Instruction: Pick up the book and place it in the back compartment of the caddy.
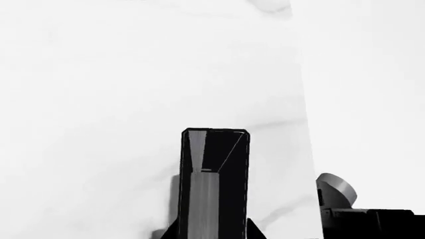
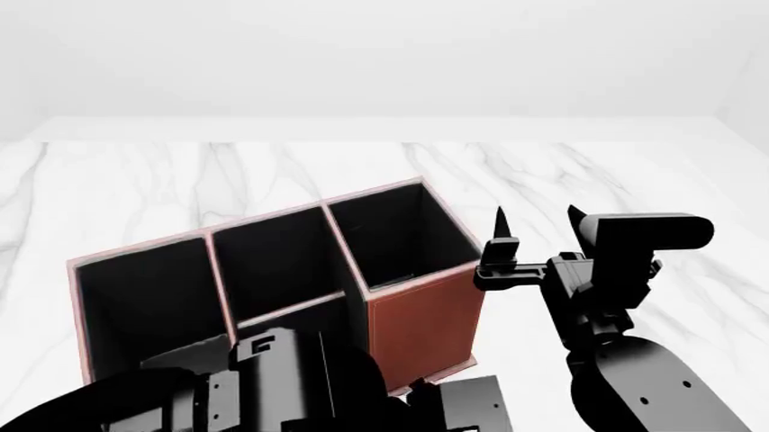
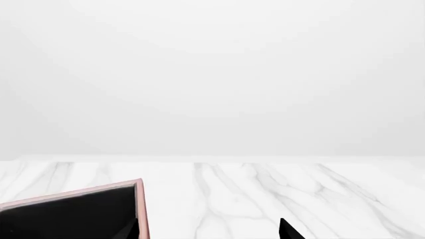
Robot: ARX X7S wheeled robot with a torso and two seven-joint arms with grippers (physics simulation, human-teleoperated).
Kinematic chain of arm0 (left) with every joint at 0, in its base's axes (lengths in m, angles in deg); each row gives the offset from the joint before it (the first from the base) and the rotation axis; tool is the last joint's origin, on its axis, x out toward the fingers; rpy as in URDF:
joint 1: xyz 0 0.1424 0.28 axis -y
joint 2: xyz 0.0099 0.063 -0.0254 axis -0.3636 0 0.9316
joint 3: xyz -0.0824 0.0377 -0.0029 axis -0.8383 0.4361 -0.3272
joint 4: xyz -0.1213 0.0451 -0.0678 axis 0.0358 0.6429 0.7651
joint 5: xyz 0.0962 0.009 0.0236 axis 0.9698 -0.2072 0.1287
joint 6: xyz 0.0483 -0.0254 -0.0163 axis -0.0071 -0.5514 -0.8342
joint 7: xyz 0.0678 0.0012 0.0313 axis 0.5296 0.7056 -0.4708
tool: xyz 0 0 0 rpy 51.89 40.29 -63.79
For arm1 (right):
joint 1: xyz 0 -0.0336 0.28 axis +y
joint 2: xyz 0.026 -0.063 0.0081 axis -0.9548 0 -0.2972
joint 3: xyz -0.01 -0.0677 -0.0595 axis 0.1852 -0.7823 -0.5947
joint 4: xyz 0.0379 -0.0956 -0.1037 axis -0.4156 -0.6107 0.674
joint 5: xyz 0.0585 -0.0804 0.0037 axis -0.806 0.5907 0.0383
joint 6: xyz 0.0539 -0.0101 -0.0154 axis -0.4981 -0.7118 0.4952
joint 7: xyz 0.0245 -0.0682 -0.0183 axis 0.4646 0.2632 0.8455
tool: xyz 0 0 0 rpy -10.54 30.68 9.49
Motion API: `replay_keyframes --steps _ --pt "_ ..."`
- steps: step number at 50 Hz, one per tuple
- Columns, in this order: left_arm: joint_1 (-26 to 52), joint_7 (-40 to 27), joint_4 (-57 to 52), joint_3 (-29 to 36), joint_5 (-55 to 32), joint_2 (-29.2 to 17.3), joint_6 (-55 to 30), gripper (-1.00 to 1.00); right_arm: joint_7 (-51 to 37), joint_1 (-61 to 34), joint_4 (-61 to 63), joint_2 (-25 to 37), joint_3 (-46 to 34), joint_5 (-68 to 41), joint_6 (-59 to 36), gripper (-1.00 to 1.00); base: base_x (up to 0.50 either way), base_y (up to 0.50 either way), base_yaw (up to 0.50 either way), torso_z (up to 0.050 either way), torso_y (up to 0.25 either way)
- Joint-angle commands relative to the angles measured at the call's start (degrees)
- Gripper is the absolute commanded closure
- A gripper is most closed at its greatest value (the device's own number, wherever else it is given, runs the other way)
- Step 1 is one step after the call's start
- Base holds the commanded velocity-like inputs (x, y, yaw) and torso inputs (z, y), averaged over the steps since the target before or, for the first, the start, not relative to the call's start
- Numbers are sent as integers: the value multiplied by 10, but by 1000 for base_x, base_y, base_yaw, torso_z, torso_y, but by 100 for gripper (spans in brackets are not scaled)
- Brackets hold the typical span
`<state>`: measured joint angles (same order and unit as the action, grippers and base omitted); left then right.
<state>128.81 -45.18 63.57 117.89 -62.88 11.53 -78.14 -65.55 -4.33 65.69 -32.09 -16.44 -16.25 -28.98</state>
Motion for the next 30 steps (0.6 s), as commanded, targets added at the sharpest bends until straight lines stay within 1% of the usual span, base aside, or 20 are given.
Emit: replay_keyframes --steps 1,9,16,20,22,23,26,27,30 --pt "-16 27 6 33 -5 -3 -12 100 -3 0 1 1 0 -3 0 -100 0 0 0 0 0" --pt "-12 18 2 32 -11 -6 -24 100 -4 -2 1 2 -1 -4 1 -100 0 0 0 0 0" --pt "2 -11 -19 25 -32 -18 -65 100 -5 -3 1 4 -1 -5 0 -100 0 0 0 0 0" --pt "27 -67 -62 -14 -85 -43 -124 100 -6 -5 -1 4 0 -7 1 -100 0 0 1 0 0" --pt "36 -91 -83 -32 -129 -54 -160 100 -6 -6 -4 4 -1 -5 3 -100 0 0 0 0 0" --pt "41 -86 -93 -37 -149 -59 -171 100 -6 -7 -5 4 -2 -5 3 -100 0 0 0 0 0" --pt "46 -130 -125 -56 -182 -73 -193 100 -7 -9 -3 3 -4 -6 1 -100 0 0 1 0 0" --pt "51 -154 -140 -71 -201 -81 -202 100 -7 -11 -3 3 -4 -7 1 -100 0 0 0 0 0" --pt "62 -185 -154 -89 -239 -93 -217 100 -8 -12 -3 3 -6 -6 0 -100 0 0 0 0 0"
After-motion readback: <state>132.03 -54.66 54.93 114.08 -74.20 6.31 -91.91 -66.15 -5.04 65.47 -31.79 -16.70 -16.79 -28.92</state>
